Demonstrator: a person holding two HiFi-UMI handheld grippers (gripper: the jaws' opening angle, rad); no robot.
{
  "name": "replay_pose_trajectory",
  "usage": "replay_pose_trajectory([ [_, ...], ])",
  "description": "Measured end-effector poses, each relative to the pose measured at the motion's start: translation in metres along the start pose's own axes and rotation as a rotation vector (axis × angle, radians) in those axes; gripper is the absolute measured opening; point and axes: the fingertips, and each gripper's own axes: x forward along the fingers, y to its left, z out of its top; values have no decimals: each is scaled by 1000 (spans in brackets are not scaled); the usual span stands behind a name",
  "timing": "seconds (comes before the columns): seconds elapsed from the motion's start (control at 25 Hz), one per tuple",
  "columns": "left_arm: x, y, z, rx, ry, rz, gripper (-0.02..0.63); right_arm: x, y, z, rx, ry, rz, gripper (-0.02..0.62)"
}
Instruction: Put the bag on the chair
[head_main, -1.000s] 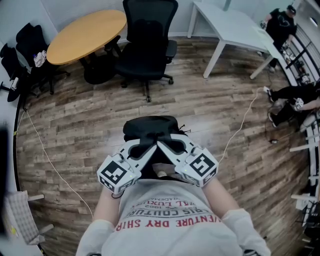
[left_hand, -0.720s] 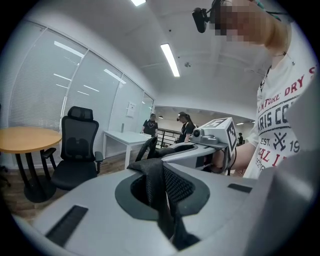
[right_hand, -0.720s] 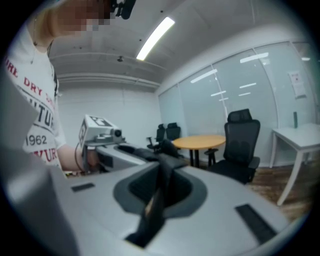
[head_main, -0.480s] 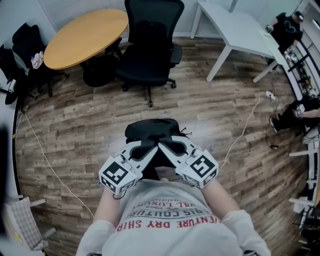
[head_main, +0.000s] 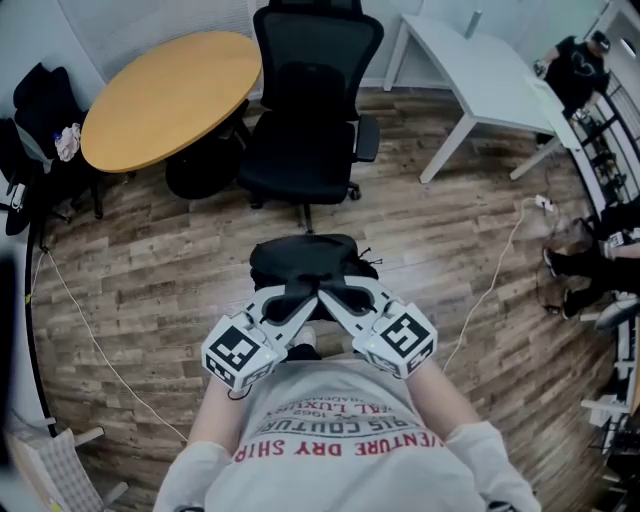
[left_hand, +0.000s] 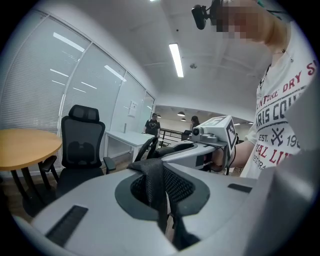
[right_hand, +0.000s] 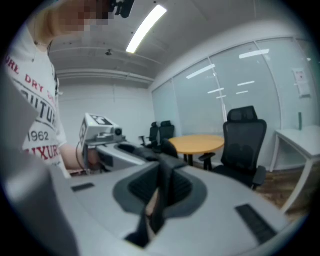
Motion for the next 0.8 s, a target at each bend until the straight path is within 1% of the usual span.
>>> replay_pose_trajectory([
  [0.08, 0, 20, 4, 13, 11, 2, 48, 15, -10, 9, -3, -6, 0, 44],
  [0.2, 2, 50, 15, 25, 18, 10, 49, 38, -27, 25, 20, -25, -7, 44],
  [0.32, 8, 79, 25, 30, 16, 30, 48, 58, -46, 38, 35, -34, -2, 44],
  [0.48, 22, 116, 35, 35, 13, 68, 48, 83, -78, 45, 37, -38, 21, 44],
  [0.68, 48, 163, 42, 11, 23, 120, 48, 114, -122, 54, 45, -34, 90, 44],
  [0.8, 69, 191, 49, -12, 41, 125, 48, 131, -154, 58, 47, -26, 141, 44],
])
